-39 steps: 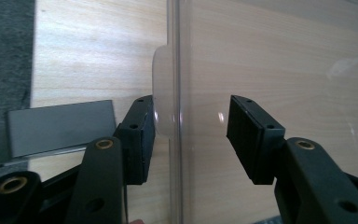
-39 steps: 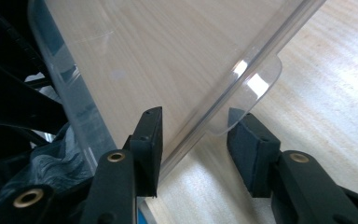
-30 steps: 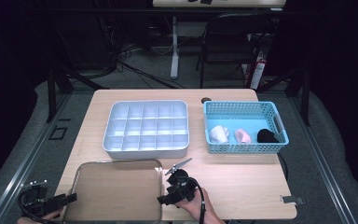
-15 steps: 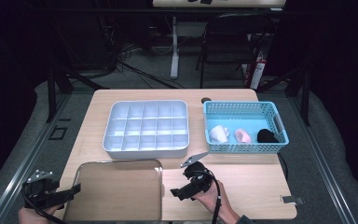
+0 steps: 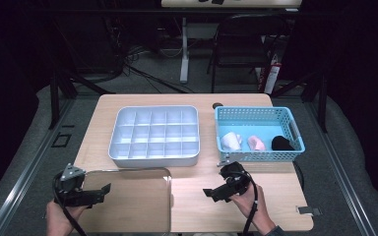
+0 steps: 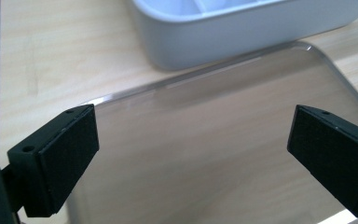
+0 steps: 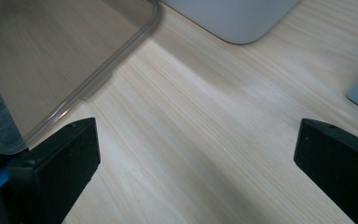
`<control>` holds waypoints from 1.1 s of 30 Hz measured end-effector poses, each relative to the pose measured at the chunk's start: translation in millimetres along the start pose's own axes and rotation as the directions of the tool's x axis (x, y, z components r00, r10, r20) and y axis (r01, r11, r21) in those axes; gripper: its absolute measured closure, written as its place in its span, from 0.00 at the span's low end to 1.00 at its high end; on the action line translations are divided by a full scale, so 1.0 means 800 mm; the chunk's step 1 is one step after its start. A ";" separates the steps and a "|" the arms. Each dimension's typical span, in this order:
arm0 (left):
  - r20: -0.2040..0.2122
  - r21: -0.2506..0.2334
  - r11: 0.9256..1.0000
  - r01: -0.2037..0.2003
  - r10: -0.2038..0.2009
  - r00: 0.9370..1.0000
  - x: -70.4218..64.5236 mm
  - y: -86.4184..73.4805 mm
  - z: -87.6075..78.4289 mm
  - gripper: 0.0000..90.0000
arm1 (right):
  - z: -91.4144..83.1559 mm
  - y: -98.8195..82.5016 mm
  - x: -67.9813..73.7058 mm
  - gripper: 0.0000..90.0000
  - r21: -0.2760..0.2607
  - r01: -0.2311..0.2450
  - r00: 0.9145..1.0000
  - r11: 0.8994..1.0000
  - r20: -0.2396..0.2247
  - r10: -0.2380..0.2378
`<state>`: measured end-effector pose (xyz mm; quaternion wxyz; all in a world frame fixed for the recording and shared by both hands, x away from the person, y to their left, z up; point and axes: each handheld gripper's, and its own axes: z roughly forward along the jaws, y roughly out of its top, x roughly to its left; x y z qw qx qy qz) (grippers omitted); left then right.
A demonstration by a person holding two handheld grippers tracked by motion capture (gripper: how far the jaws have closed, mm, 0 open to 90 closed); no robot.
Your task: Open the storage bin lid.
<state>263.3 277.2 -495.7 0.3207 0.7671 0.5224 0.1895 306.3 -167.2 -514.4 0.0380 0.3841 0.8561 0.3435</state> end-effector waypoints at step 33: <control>0.039 0.026 0.982 -0.189 0.188 0.981 -0.051 0.001 0.048 0.00 | -0.089 -0.053 -0.094 0.00 0.009 -0.142 0.957 0.990 0.256 0.135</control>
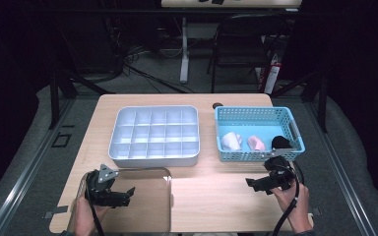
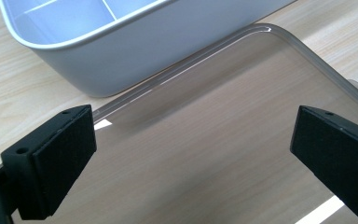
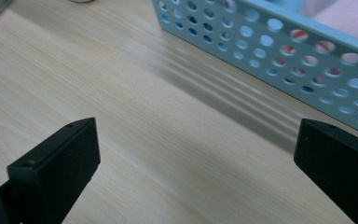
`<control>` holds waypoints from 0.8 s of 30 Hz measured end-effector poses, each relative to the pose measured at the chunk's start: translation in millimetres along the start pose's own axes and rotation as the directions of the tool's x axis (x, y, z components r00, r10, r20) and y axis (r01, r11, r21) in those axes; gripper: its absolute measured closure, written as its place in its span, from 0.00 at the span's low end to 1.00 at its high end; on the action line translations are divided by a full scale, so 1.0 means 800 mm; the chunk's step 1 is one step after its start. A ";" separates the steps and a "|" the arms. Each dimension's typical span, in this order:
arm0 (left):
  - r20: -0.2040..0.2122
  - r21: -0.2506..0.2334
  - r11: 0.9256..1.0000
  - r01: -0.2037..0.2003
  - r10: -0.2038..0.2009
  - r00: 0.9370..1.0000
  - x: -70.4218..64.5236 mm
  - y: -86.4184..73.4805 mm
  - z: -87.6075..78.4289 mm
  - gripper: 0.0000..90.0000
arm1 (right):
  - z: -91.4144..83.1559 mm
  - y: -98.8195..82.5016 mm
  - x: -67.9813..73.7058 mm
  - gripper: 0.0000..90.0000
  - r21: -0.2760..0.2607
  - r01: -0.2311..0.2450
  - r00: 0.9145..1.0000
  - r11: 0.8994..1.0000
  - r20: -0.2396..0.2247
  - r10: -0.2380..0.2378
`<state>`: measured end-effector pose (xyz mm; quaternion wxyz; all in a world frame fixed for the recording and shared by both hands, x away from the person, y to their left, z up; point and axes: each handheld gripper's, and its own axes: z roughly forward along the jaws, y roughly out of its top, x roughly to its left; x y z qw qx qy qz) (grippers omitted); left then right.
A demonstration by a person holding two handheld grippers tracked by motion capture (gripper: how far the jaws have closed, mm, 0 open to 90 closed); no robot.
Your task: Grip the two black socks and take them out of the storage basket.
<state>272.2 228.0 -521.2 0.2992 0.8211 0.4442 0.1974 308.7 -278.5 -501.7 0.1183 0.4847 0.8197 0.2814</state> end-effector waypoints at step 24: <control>0.025 0.014 0.999 -0.036 0.036 0.999 -0.007 0.000 0.005 0.00 | -0.042 0.022 -0.069 0.00 -0.038 -0.060 0.996 0.997 0.062 0.063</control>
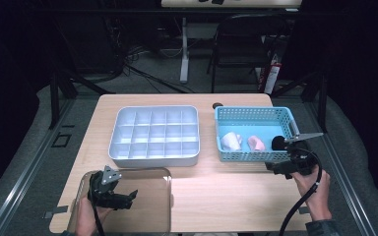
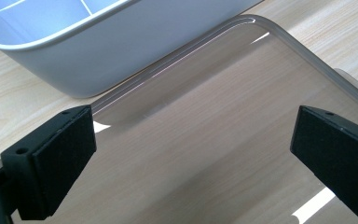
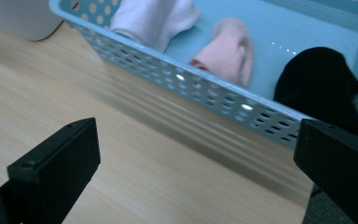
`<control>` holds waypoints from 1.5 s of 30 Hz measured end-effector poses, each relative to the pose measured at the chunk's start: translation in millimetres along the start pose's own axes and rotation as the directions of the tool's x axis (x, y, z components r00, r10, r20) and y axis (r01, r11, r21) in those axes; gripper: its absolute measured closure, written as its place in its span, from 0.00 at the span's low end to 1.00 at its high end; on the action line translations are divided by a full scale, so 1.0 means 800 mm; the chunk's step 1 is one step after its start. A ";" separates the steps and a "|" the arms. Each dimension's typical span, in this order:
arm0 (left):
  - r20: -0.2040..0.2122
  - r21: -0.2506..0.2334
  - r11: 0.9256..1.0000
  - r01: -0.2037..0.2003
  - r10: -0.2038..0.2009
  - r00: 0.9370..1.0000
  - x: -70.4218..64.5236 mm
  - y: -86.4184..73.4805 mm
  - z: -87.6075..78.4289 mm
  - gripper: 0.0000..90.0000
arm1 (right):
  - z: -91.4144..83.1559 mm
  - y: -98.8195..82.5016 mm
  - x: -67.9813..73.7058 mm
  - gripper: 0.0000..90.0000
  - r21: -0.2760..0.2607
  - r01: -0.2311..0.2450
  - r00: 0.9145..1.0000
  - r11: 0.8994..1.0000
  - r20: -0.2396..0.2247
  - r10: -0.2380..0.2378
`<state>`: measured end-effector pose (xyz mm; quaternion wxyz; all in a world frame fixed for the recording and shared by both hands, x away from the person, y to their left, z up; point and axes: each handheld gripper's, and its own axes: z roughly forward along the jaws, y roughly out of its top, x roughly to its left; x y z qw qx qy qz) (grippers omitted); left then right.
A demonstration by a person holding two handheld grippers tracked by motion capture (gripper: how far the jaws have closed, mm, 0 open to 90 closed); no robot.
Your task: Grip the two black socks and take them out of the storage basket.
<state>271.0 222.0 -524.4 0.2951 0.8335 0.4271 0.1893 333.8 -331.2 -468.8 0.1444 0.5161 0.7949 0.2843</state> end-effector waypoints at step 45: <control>-0.006 0.010 1.000 -0.016 0.017 1.000 -0.001 -0.002 0.001 0.00 | 0.079 0.077 -0.093 0.30 0.247 -0.149 0.981 0.957 0.155 0.113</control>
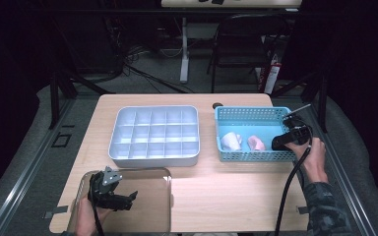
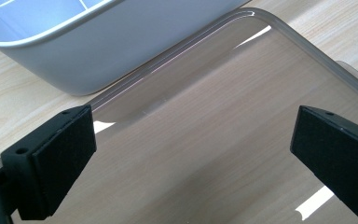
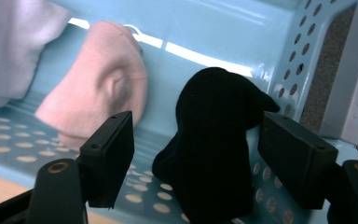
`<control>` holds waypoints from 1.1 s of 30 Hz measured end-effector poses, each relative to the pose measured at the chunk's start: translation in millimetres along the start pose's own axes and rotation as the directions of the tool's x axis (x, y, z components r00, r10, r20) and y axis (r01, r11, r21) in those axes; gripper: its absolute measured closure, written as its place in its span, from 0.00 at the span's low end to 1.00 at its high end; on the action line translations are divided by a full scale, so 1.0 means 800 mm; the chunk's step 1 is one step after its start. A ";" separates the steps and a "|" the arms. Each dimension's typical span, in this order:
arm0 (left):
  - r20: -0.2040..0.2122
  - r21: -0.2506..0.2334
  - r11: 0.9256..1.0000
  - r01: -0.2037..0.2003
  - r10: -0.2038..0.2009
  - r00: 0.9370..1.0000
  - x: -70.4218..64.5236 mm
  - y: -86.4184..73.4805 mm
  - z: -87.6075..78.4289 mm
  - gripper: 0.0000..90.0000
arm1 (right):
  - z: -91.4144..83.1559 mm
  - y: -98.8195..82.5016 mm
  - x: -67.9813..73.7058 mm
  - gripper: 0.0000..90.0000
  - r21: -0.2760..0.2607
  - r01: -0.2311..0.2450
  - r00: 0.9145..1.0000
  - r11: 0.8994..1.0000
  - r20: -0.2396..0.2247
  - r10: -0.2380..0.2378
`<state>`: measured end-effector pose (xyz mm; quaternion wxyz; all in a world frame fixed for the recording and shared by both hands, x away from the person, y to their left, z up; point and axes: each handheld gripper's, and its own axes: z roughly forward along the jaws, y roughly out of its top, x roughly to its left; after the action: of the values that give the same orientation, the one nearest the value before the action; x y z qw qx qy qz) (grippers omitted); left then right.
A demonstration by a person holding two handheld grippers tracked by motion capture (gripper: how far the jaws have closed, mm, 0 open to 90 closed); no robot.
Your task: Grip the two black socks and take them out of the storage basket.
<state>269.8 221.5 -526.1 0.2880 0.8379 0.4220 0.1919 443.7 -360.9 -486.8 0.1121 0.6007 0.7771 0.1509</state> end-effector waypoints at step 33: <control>-0.015 -0.003 1.000 0.000 0.000 1.000 0.001 -0.001 -0.001 0.00 | 0.017 -0.019 -0.011 0.68 -0.044 -0.206 0.979 0.978 -0.018 0.205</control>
<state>269.3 222.8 -526.1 0.2863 0.8359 0.4240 0.1990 436.9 -371.3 -504.9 0.1046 0.6740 0.7079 0.1834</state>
